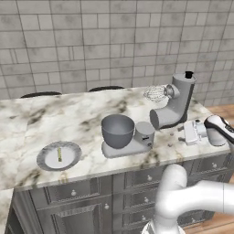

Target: Add butter and sugar cubes to the stand mixer bowl and then turn on the stand mixer to begin making frosting.

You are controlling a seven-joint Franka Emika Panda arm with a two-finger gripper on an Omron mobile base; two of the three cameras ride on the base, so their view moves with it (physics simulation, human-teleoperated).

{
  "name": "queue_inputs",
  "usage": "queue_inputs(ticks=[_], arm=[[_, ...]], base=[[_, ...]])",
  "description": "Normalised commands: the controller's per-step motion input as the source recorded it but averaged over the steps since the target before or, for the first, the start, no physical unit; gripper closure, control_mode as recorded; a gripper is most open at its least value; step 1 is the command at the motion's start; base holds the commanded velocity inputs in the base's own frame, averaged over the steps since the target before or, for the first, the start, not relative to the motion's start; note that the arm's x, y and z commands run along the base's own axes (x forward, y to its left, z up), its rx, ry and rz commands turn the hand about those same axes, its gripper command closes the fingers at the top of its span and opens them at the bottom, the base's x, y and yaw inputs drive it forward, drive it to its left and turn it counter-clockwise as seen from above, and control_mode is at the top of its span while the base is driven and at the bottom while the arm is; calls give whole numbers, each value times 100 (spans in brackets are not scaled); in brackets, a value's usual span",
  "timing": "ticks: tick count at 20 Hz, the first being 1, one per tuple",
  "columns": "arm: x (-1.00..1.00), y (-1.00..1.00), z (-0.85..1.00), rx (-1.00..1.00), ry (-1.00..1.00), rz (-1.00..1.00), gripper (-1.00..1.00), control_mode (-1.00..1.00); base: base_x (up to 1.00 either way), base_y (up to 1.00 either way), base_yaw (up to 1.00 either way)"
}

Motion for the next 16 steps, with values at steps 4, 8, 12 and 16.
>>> queue_inputs(ticks=[4, 8, 12, 16], arm=[[18, -8, -18, 0, 0, 0, -100, -100], [21, -8, -13, 0, 0, 0, -100, -100], [21, -2, -11, 0, 1, 0, -100, -100], [16, 0, -8, 0, 2, 0, -100, -100]], base=[[0, 0, 0], [0, 0, 0], [0, 0, 0], [0, 0, 0]])
